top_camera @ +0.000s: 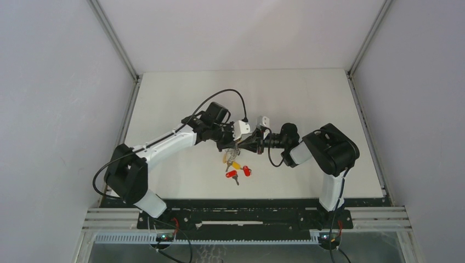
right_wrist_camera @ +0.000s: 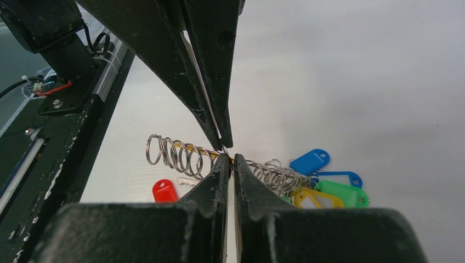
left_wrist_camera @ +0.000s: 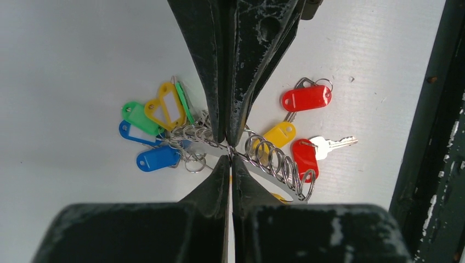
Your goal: Put the keys on the keyring
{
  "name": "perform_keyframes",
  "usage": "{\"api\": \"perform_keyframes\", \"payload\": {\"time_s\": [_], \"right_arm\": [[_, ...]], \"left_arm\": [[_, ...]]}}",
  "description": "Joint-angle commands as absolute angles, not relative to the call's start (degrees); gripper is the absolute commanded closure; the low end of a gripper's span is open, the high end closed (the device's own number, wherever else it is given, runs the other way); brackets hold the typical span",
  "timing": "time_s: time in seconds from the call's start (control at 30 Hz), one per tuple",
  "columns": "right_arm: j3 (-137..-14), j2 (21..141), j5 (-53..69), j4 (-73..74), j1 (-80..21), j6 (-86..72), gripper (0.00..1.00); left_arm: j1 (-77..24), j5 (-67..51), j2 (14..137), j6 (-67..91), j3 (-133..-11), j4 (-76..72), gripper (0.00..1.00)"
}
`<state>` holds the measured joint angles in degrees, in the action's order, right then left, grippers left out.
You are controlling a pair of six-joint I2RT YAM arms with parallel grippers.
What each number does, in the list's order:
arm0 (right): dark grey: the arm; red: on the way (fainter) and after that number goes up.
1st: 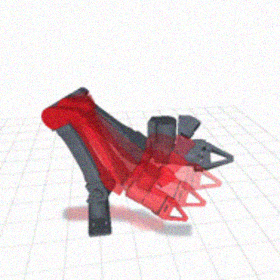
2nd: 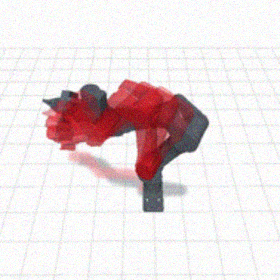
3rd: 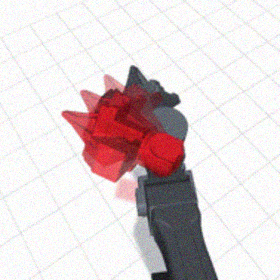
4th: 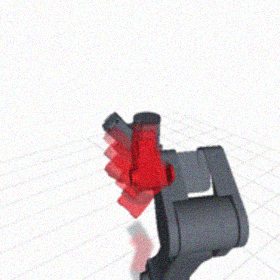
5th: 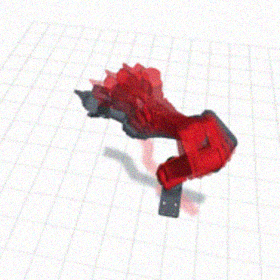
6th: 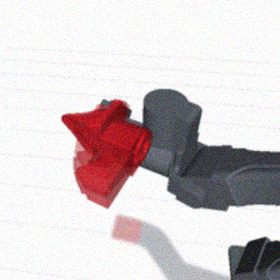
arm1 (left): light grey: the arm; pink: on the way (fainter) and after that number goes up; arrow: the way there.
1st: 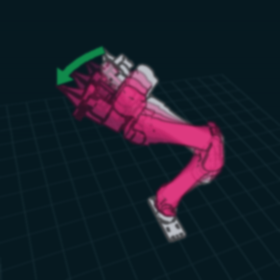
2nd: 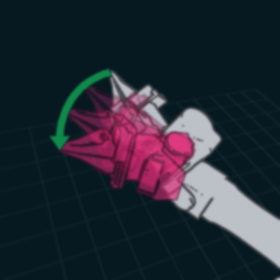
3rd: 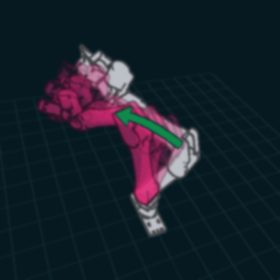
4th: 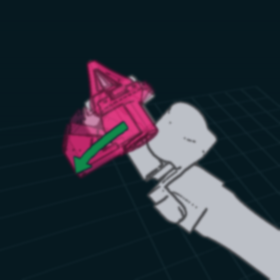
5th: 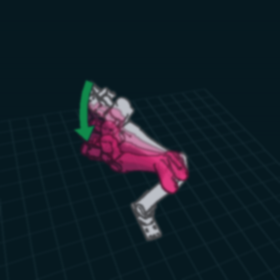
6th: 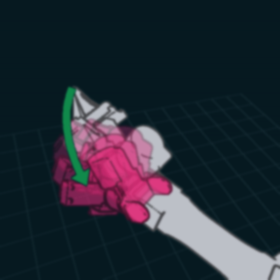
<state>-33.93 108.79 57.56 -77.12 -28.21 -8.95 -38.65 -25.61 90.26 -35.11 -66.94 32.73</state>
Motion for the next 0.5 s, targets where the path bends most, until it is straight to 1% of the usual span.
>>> {"api": "perform_keyframes", "payload": {"time_s": [0.0, 0.1, 0.17, 0.47], "right_arm": [[-35.16, 107.5, 56.3, -78.2, -27.86, -9.37, 1.0], [-34.99, 107.32, 56.43, -78.93, -27.85, -9.81, 1.0], [-34.83, 107.27, 56.56, -79.45, -27.67, -10.16, 1.0], [-34.65, 106.83, 57.0, -80.28, -27.43, -10.87, 1.0]], "left_arm": [[-39.02, -25.96, 85.36, -34.76, -62.97, 25.81, 0.94], [-38.94, -25.51, 84.61, -34.25, -61.0, 23.52, 0.87], [-38.85, -25.62, 84.8, -34.12, -60.95, 23.05, 0.85], [-38.67, -26.81, 85.92, -33.58, -60.83, 22.1, 0.8]]}}
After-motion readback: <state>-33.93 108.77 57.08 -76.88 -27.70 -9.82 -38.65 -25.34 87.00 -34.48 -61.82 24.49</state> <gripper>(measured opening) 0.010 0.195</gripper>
